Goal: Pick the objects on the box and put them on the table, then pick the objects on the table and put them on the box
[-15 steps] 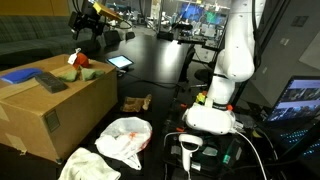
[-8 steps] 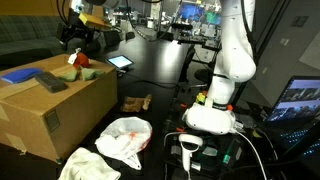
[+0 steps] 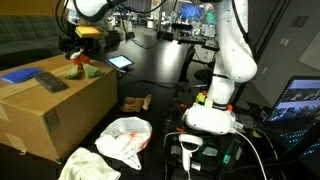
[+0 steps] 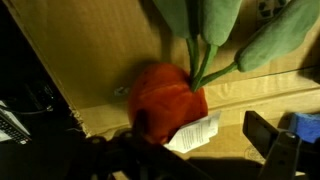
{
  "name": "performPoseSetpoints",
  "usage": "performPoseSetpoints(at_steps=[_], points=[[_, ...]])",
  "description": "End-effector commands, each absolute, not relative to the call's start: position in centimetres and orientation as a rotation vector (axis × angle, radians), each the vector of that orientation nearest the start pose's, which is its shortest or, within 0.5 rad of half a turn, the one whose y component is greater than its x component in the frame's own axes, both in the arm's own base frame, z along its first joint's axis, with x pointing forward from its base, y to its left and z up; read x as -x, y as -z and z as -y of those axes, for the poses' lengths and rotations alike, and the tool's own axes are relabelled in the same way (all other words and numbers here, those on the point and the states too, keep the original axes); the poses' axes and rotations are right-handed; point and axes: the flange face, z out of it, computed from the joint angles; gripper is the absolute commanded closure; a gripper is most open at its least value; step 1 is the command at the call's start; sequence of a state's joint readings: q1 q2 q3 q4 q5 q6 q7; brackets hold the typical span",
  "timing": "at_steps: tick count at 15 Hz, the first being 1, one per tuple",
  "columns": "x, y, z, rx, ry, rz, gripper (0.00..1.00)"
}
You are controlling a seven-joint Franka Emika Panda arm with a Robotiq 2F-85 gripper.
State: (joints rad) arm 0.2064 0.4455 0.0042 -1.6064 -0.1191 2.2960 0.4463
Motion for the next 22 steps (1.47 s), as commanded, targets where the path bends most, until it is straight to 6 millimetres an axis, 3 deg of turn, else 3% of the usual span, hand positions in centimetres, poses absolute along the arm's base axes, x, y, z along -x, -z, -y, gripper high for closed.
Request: performPoseSetpoints(at_steps=[1,10,11,13,18,22], points=[[-69.9,-39.3,-14.2,3.173,0.433,-0.317,0.00],[-68.9,-38.1,-14.7,3.287,0.284,-0.304,0.00],[-68.8,-38.1,-14.6,3.291,0.274,-0.306,0.15],[-68.7,-38.0,-14.6,3.300,0.264,-0.313,0.34],[-68.6,-38.1,-14.6,3.298,0.265,-0.337,0.73],[-68.1,-38.6,-13.7,3.291,0.259,-0.344,0.97]])
